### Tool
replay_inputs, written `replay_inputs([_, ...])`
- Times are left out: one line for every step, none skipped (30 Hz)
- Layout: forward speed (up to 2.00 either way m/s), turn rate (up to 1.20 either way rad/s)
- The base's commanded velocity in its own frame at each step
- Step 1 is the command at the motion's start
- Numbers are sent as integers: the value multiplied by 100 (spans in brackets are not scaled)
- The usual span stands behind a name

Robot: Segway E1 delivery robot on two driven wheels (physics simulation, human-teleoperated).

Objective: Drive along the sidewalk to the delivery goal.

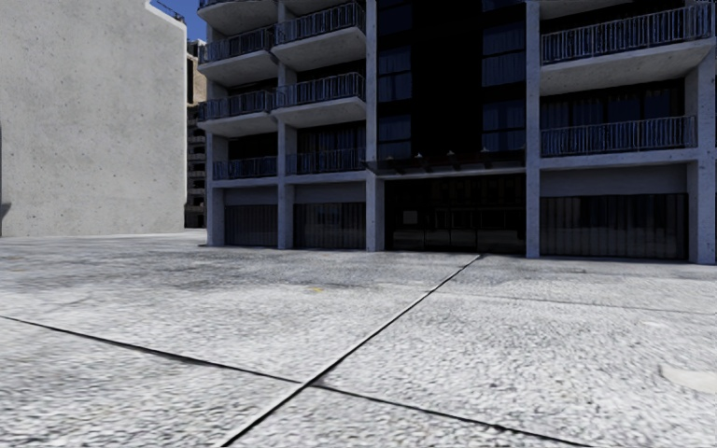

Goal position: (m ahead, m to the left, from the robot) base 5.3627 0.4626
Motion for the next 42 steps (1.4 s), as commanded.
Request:
replay_inputs([200, 0])
replay_inputs([200, 0])
replay_inputs([200, 0])
replay_inputs([200, 0])
replay_inputs([200, 0])
replay_inputs([200, 0])
replay_inputs([200, 0])
replay_inputs([200, 0])
replay_inputs([200, 0])
replay_inputs([200, 0])
replay_inputs([200, 0])
replay_inputs([200, 0])
replay_inputs([200, 0])
replay_inputs([200, 0])
replay_inputs([200, 0])
replay_inputs([200, 0])
replay_inputs([200, 0])
replay_inputs([200, 0])
replay_inputs([200, 0])
replay_inputs([200, 0])
replay_inputs([200, 0])
replay_inputs([200, 0])
replay_inputs([200, 0])
replay_inputs([200, 0])
replay_inputs([200, 0])
replay_inputs([200, 0])
replay_inputs([200, 0])
replay_inputs([200, 0])
replay_inputs([200, 0])
replay_inputs([200, 0])
replay_inputs([200, 0])
replay_inputs([200, 0])
replay_inputs([200, 0])
replay_inputs([200, 0])
replay_inputs([200, 0])
replay_inputs([200, 0])
replay_inputs([200, 0])
replay_inputs([200, 0])
replay_inputs([200, 0])
replay_inputs([200, 0])
replay_inputs([200, 0])
replay_inputs([200, 0])
